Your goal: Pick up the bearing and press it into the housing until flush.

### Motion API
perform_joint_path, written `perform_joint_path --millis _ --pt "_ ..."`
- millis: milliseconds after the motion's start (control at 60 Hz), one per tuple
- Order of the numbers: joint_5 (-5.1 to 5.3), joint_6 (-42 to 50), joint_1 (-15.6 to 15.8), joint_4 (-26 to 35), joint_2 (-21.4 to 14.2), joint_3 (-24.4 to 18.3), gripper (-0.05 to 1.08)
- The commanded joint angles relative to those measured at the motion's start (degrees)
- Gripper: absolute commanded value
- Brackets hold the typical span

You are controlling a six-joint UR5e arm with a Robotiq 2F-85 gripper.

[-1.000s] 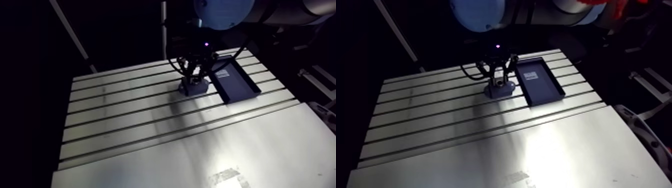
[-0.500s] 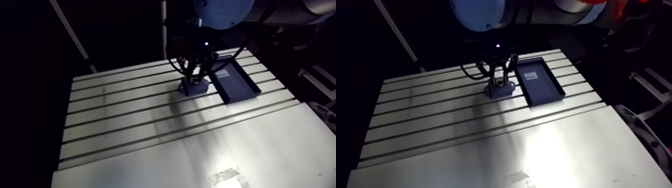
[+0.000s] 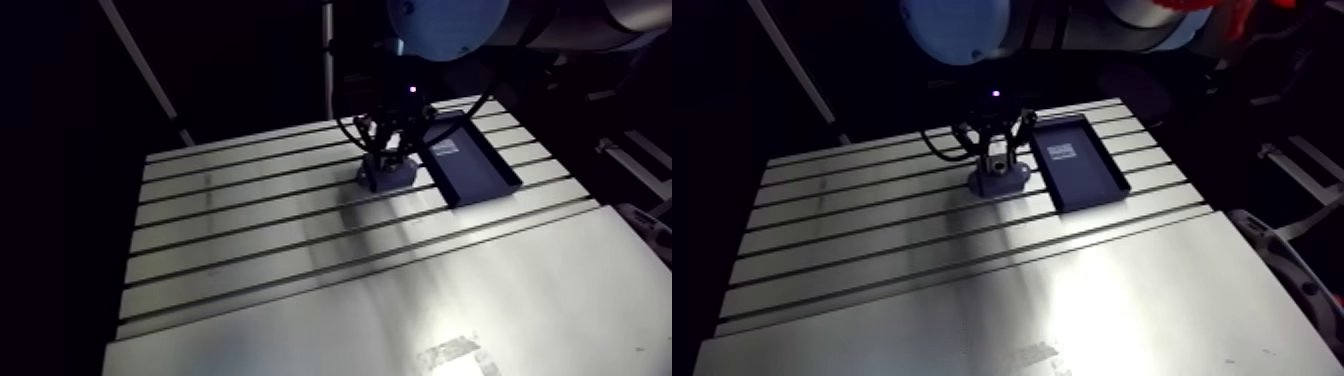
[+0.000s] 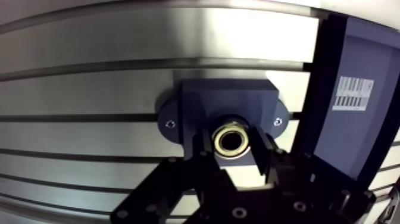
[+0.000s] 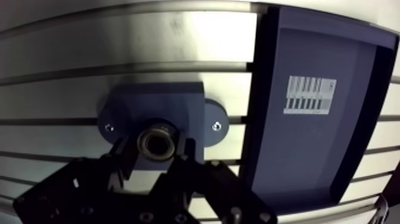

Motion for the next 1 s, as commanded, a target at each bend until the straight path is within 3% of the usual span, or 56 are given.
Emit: perform_joint_path --millis 17,1000 --pt "-0.01 0.0 -0.07 0.0 0.01 0.07 0.65" --pt "-0.01 0.01 -0.07 -0.26 0.01 0.07 0.65"
